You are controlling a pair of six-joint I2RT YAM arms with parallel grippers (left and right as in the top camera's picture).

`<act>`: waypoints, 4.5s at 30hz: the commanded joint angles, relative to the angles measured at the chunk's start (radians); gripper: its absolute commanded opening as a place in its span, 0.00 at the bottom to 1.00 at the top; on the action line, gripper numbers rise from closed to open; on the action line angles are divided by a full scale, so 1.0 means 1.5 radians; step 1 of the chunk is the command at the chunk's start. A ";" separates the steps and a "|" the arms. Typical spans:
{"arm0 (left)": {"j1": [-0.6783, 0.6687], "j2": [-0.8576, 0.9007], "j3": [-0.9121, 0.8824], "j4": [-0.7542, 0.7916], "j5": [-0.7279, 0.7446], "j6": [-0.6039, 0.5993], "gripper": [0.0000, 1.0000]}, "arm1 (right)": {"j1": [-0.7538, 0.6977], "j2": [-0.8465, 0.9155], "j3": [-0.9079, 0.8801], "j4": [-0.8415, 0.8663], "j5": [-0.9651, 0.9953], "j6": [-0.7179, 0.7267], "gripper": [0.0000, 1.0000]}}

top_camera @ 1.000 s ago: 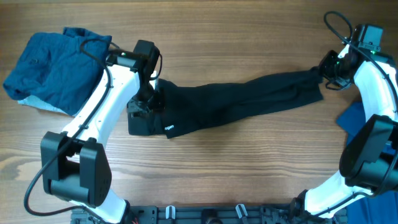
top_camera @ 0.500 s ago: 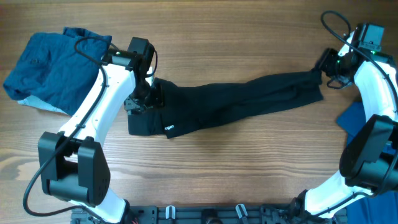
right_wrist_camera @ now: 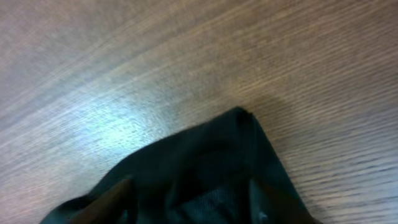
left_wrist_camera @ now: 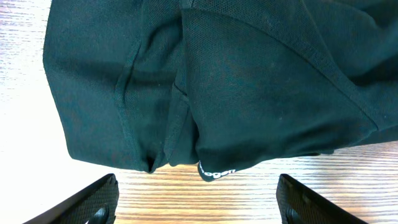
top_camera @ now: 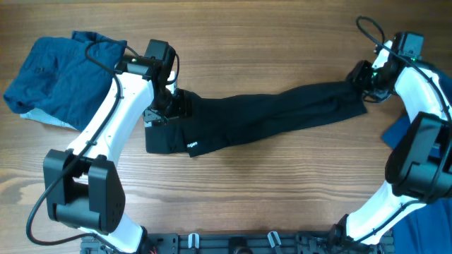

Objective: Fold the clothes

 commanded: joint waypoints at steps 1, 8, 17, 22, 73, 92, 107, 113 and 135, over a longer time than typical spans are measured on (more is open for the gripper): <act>0.001 -0.005 -0.003 0.010 0.011 -0.001 0.82 | -0.001 0.005 0.002 0.002 -0.008 0.022 0.28; 0.001 -0.005 -0.003 0.012 0.011 -0.001 0.83 | -0.002 -0.015 0.002 -0.050 0.113 0.018 0.04; 0.001 -0.005 -0.003 0.027 0.011 -0.001 0.84 | -0.002 -0.017 0.002 -0.074 0.216 0.019 0.24; 0.001 -0.005 -0.003 0.027 0.011 -0.001 0.85 | -0.015 -0.017 0.002 -0.069 0.213 0.013 0.36; 0.002 -0.294 0.013 0.009 -0.034 0.001 0.99 | -0.136 -0.155 0.008 -0.081 -0.210 -0.139 0.04; 0.002 -0.311 0.015 0.008 0.006 -0.002 0.98 | 0.231 -0.182 -0.079 -0.116 0.019 -0.027 0.04; 0.002 -0.310 0.015 0.008 0.006 -0.001 1.00 | 0.384 -0.155 -0.148 -0.035 -0.033 -0.002 0.45; 0.002 -0.303 0.013 0.006 0.006 -0.002 1.00 | 0.365 -0.224 -0.148 -0.009 -0.110 -0.052 0.54; 0.002 0.019 -0.208 0.242 0.093 -0.091 1.00 | 0.292 -0.268 -0.148 -0.094 0.040 0.050 0.60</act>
